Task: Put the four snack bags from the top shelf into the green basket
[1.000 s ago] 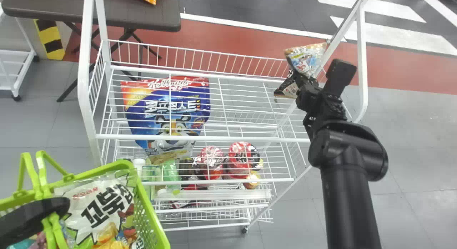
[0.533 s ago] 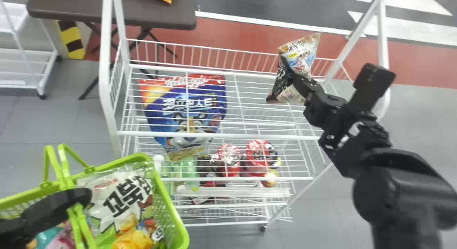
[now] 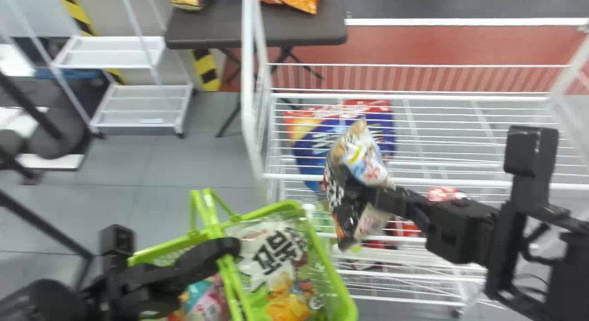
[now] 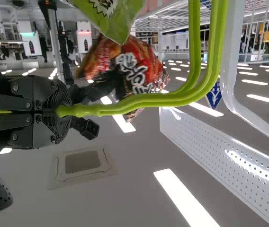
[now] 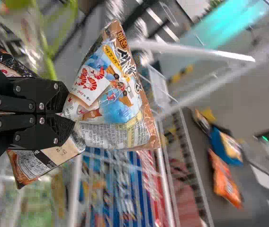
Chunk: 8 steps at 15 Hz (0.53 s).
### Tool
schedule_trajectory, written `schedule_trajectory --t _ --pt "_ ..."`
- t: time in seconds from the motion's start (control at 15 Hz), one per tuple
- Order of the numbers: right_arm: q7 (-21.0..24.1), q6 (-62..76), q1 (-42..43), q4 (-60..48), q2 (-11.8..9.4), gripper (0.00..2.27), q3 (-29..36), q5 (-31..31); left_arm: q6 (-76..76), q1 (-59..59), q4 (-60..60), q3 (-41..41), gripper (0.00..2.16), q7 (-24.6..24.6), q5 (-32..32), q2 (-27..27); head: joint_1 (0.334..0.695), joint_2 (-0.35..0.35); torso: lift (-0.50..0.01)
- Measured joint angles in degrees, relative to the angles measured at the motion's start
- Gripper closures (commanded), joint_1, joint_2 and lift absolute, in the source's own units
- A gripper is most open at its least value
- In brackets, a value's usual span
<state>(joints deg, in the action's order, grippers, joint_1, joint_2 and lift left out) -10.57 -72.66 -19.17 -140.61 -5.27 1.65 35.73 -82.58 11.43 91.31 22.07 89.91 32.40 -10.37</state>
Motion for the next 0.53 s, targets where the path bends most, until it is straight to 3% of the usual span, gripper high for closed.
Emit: schedule_trajectory --t 0.33,0.53 --pt "0.27 -10.83 4.07 3.70 0.08 2.26 -6.85 2.88 -0.04 0.05 -0.02 -0.02 2.15 0.00 0.32 0.16 0.695 0.344 0.000" --pt "0.03 -9.32 6.79 10.25 0.87 2.26 -10.35 4.30 -0.17 0.01 0.23 -0.71 2.15 0.00 0.67 0.24 0.695 0.350 0.000"
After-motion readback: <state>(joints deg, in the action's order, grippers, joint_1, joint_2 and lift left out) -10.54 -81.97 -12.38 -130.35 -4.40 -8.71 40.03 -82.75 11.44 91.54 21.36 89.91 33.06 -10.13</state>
